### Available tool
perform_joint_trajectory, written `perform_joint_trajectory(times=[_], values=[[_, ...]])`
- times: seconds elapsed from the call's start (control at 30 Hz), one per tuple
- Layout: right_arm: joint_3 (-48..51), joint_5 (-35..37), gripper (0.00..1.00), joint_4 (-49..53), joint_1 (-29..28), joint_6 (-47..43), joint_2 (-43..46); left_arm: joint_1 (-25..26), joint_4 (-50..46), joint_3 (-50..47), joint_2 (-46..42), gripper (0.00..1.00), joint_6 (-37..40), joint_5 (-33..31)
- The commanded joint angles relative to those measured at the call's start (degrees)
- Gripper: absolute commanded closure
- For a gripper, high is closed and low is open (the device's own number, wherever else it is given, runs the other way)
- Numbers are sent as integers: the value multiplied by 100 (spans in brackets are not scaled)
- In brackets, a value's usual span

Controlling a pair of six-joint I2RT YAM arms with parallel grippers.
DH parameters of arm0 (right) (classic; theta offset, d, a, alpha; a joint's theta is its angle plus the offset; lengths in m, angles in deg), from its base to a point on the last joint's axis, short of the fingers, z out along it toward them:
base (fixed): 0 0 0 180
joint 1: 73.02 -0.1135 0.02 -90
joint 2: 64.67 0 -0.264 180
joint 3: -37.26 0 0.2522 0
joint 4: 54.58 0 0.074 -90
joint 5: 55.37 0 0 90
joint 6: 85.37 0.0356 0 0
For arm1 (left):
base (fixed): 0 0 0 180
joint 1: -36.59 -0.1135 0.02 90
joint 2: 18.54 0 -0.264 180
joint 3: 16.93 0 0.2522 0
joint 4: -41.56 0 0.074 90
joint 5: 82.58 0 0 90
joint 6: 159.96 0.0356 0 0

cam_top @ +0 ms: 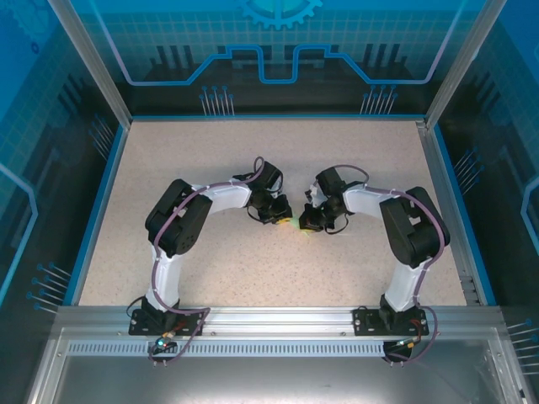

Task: Fold a paper plane with a square sheet of paper (pick it up from the middle)
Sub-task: Fold the wing for the fifth time at the center of the table.

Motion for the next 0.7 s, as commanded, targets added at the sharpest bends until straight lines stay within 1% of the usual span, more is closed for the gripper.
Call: perform_joint_trajectory(times=[0.0,0.27,0.4,0.67], values=[[-204,-97,95,-113,-66,13,-78,-59,-351,-3,296,87,156,-442],[-441,-44,96,-14,-76,-11,-386,-45,-344,19,308,88,121,-422],[-339,-67,96,71,-75,-73,-437,-43,-356,37,303,88,127,-412],[93,-1,96,396,96,-305,-37,-43,-365,43,306,88,140,-439]])
